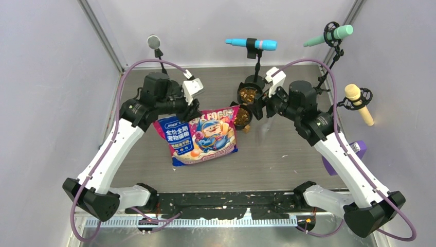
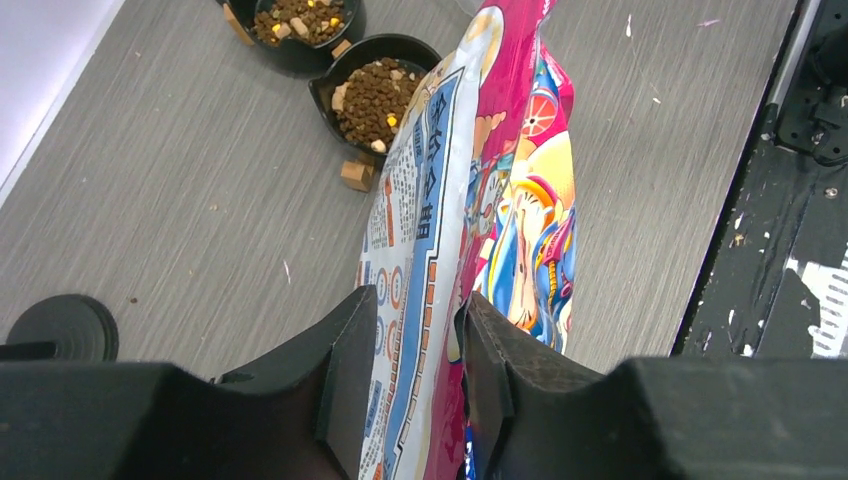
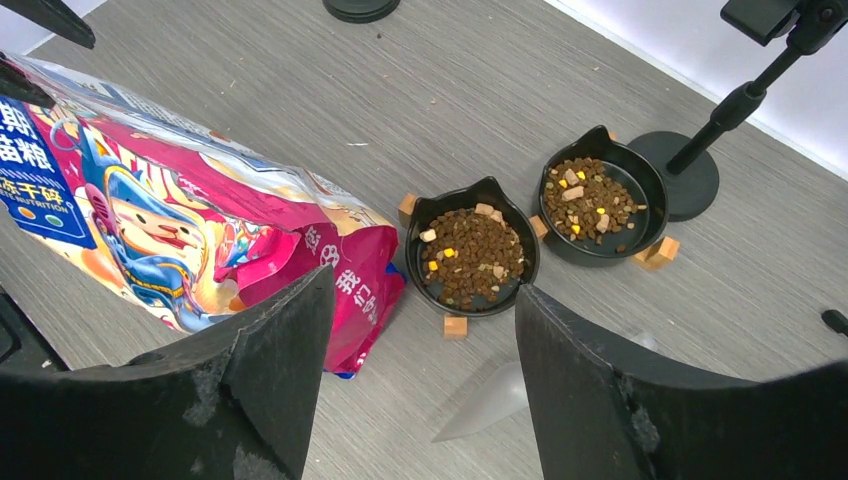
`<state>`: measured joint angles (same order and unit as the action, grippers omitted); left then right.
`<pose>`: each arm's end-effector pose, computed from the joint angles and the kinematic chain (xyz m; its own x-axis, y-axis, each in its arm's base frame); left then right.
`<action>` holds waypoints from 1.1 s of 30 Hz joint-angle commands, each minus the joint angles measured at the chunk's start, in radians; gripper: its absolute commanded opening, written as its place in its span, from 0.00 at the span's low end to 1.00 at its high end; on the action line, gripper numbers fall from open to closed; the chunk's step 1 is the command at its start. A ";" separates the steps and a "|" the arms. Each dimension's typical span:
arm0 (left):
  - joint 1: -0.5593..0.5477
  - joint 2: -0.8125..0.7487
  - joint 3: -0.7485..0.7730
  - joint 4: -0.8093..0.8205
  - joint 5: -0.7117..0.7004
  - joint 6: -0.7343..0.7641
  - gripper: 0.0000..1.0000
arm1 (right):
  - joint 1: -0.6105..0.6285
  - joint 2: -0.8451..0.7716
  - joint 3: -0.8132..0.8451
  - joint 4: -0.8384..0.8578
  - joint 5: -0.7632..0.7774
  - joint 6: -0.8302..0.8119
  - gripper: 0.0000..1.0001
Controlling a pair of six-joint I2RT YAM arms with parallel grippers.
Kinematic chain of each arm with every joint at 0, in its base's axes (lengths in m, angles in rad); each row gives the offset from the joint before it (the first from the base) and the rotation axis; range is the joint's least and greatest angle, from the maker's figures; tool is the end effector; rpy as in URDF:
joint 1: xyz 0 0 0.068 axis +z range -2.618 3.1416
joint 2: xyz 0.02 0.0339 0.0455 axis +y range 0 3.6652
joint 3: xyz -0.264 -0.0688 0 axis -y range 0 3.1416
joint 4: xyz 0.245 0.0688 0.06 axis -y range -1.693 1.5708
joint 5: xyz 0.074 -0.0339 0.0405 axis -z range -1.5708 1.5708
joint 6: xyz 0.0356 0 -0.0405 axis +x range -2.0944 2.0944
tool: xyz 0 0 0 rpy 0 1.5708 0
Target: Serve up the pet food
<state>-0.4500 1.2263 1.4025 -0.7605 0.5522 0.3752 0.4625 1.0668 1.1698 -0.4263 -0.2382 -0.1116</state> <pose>0.2157 -0.1249 0.4065 -0.1821 0.4344 -0.8821 0.8931 0.4483 0.0364 0.2048 0.1115 0.3950 -0.2120 -0.2266 -0.9506 -0.6615 0.7493 -0.0311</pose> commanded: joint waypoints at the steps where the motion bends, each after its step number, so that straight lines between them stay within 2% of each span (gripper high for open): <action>1: -0.026 0.003 0.023 -0.016 -0.059 0.029 0.34 | 0.001 -0.028 -0.006 0.038 0.005 0.023 0.74; 7: -0.036 0.025 0.028 -0.053 -0.080 0.043 0.21 | 0.001 -0.018 -0.008 0.039 0.009 0.020 0.74; 12: -0.036 0.021 0.030 -0.104 -0.097 0.060 0.00 | 0.001 -0.015 -0.012 0.040 0.016 0.011 0.74; 20: -0.035 -0.126 -0.034 -0.122 -0.115 0.087 0.00 | 0.001 0.000 0.000 0.045 0.022 0.010 0.74; 26: -0.030 -0.274 -0.093 -0.012 -0.393 -0.062 0.00 | 0.001 0.004 -0.003 0.044 0.028 0.026 0.73; 33: -0.018 -0.299 -0.080 -0.008 -0.822 -0.207 0.00 | 0.001 0.008 -0.008 0.047 0.017 0.045 0.73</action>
<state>-0.4919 0.9562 1.2728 -0.9051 0.0734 0.2646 0.4629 1.0737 1.1610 -0.4232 -0.2268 -0.0940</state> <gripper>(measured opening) 0.020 0.729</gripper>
